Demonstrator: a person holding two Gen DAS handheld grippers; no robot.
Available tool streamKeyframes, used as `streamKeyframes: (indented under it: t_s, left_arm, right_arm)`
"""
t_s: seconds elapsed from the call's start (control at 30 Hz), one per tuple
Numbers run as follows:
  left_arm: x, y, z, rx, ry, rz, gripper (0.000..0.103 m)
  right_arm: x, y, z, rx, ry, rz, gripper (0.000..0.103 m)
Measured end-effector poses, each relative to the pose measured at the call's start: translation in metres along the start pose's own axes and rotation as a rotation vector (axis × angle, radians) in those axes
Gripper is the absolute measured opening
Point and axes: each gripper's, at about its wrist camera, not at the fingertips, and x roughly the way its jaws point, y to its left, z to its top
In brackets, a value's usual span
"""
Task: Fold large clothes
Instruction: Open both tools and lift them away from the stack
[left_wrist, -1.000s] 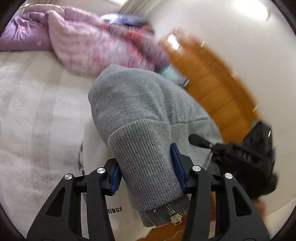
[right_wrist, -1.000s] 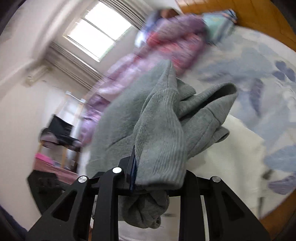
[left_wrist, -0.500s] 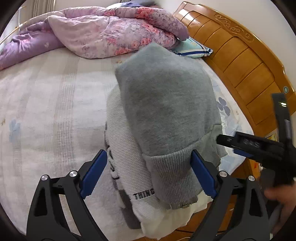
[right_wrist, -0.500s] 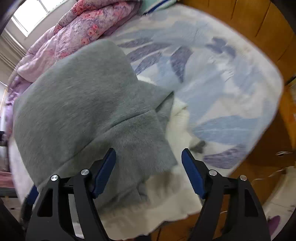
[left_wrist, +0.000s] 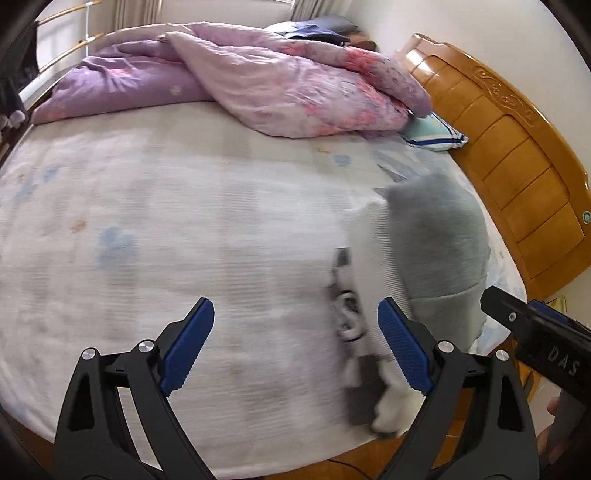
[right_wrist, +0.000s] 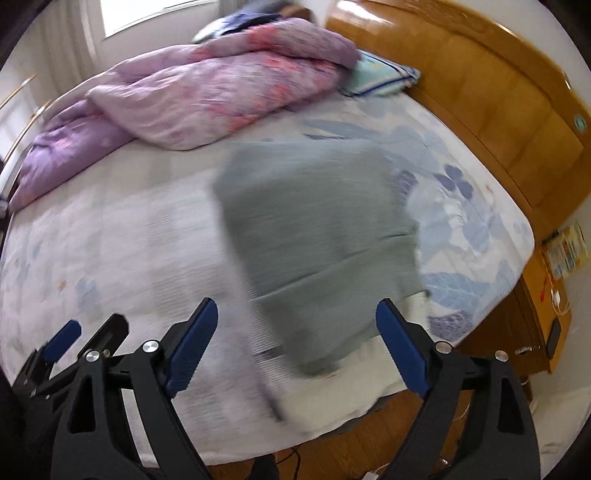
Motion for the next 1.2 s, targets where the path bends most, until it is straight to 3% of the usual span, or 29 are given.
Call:
streamKeyframes:
  t_s: [0.1,0.27,0.57,0.9,1.2]
  left_arm:
    - [-0.031,0.044,-0.003,-0.024,-0.012,-0.005,0.091]
    - [-0.085,0.096,-0.014,0.026,-0.016,-0.016,0.091]
    - [-0.213,0.158,-0.019,0.125,-0.085,-0.008,0.091]
    - [-0.314,0.181,-0.014,0.105,-0.107,-0.042,0.092]
    - [-0.403,0.183,-0.014,0.142,-0.171,0.028,0.096]
  right_arm:
    - [-0.021,0.036,-0.017,-0.009,-0.014,0.002,0.085]
    - [-0.072,0.089,-0.045,-0.017,-0.058,-0.014,0.085]
    - [-0.187,0.166,-0.083,-0.001,-0.152,-0.016,0.088]
    - [-0.274,0.201,-0.097,-0.012,-0.160,-0.009,0.088]
    - [-0.346,0.221,-0.110,-0.059,-0.225,0.064,0.089]
